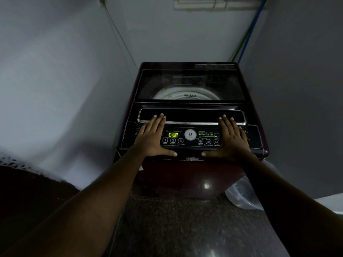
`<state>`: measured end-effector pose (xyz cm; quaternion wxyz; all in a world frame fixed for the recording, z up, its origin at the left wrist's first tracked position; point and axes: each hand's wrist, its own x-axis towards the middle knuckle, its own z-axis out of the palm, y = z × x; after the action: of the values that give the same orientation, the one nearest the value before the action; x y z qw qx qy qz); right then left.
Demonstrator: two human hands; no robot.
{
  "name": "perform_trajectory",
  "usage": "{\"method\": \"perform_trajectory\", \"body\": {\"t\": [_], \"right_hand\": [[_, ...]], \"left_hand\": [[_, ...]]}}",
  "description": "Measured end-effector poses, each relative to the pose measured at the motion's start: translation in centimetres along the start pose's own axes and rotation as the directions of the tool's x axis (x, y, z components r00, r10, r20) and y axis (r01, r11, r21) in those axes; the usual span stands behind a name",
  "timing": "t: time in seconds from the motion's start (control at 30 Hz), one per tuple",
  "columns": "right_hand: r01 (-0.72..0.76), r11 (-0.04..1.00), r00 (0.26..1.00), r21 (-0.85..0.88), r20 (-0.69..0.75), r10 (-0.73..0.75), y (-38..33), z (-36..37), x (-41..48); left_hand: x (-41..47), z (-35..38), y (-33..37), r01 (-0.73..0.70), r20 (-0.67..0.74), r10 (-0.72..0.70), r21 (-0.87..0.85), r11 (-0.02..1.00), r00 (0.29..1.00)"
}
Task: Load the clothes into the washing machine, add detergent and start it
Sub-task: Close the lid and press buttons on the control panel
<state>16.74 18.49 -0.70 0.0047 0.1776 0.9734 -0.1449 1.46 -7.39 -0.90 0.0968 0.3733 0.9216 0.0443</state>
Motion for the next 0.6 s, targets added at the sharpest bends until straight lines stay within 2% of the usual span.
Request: {"method": "perform_trajectory", "body": {"t": [0.6], "right_hand": [[-0.013,1.000,1.000,-0.024,0.000,0.013,-0.15,0.02,-0.03]], "left_hand": [[-0.09,0.04,0.09,0.008,-0.016,-0.008,0.003,1.000,1.000]]}}
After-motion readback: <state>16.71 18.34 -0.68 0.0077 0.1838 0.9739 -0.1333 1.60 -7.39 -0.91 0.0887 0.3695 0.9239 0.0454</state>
